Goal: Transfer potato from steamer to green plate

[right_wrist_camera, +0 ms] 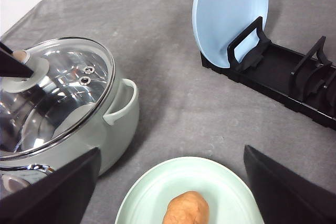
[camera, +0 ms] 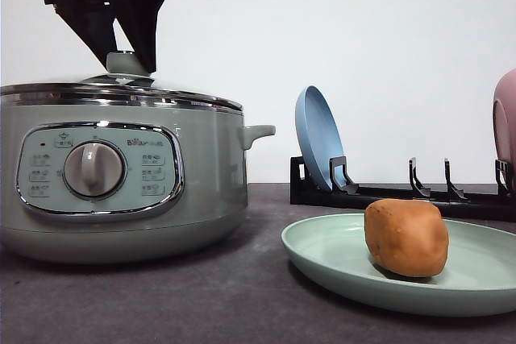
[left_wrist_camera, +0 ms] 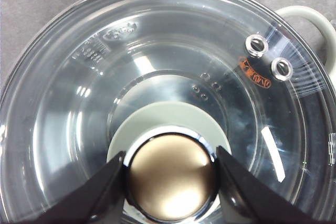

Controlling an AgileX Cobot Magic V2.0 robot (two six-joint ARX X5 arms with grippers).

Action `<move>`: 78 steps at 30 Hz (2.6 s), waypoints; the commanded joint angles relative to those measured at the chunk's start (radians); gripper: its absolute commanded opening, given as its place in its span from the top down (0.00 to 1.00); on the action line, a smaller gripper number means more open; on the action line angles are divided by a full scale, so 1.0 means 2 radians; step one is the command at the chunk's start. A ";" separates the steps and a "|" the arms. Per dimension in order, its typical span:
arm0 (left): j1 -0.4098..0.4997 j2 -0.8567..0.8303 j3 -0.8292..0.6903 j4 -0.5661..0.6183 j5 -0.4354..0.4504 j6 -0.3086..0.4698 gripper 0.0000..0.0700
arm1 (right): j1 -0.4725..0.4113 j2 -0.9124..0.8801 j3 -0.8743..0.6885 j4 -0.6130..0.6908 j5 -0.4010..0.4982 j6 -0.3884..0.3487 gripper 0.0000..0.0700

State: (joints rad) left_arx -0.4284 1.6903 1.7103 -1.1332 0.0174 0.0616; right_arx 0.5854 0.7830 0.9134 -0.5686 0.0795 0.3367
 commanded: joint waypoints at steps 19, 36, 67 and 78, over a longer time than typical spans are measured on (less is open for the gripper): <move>-0.012 0.013 0.017 0.027 0.000 0.005 1.00 | 0.003 0.002 0.006 0.003 0.000 -0.012 0.22; -0.016 0.010 0.018 -0.012 0.000 -0.002 0.34 | 0.003 0.002 0.006 0.002 -0.001 -0.015 0.22; -0.016 -0.206 0.025 -0.071 0.157 -0.012 0.31 | 0.003 0.003 0.006 -0.105 -0.176 -0.029 0.22; -0.016 -0.219 0.025 -0.116 0.177 -0.008 0.99 | 0.003 0.003 0.006 -0.122 -0.214 -0.035 0.94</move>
State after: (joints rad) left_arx -0.4546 1.2476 1.7344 -1.3685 0.3664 0.0387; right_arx 0.5854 0.7830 0.9134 -0.8143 -0.3449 0.2839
